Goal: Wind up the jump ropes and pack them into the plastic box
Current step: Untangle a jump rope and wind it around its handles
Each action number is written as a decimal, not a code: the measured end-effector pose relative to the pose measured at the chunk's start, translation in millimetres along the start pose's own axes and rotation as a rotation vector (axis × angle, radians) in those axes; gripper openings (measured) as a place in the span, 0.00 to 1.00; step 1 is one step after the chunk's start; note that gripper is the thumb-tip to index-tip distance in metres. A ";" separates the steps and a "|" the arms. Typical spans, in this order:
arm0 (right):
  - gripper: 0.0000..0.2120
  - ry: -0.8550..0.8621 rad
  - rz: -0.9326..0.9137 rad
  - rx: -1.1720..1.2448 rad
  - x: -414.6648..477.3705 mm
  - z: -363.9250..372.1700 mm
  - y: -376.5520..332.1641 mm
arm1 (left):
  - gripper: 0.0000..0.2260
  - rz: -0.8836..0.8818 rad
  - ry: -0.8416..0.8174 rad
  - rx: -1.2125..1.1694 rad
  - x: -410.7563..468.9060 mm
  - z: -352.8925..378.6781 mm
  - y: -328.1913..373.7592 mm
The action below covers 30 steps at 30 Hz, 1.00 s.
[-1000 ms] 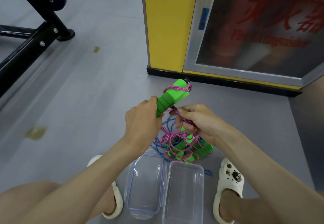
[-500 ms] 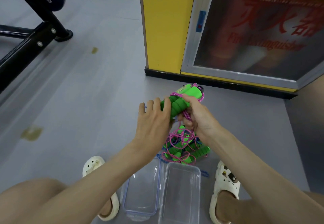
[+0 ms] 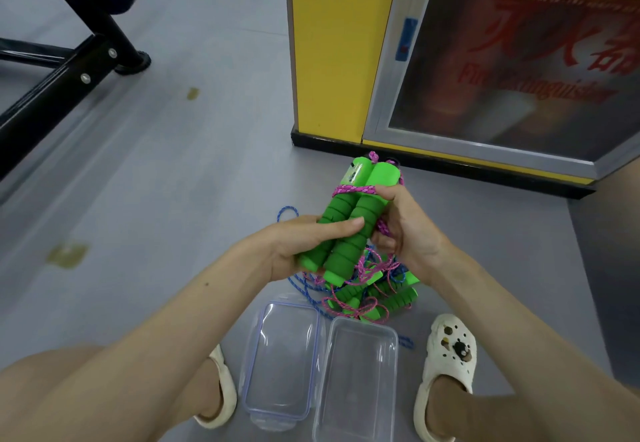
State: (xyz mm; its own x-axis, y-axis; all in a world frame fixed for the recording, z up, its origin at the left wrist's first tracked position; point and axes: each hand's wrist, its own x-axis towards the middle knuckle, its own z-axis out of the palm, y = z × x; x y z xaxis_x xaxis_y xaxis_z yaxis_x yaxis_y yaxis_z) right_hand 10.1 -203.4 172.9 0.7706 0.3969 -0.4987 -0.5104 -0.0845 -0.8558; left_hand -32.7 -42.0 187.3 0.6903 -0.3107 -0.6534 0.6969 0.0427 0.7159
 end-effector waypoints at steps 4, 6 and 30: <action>0.22 -0.032 -0.011 -0.013 -1.0 1.6 -4.1 | 0.14 -0.028 -0.069 -0.084 -4.9 -5.9 6.6; 0.25 -0.023 -0.008 -0.106 -0.8 1.2 -5.6 | 0.10 -0.012 0.030 -0.022 -5.7 -8.5 10.0; 0.10 0.096 0.009 -0.241 -5.6 0.7 -7.3 | 0.16 0.329 0.891 1.140 0.1 -6.8 3.9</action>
State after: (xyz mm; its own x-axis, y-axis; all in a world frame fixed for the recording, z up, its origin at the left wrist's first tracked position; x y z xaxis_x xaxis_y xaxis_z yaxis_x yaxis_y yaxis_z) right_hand 9.2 -204.4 182.0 0.8049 0.3079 -0.5073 -0.4205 -0.3074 -0.8537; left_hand -28.5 -35.4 188.4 0.9656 0.2532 -0.0583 0.2558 -0.8865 0.3856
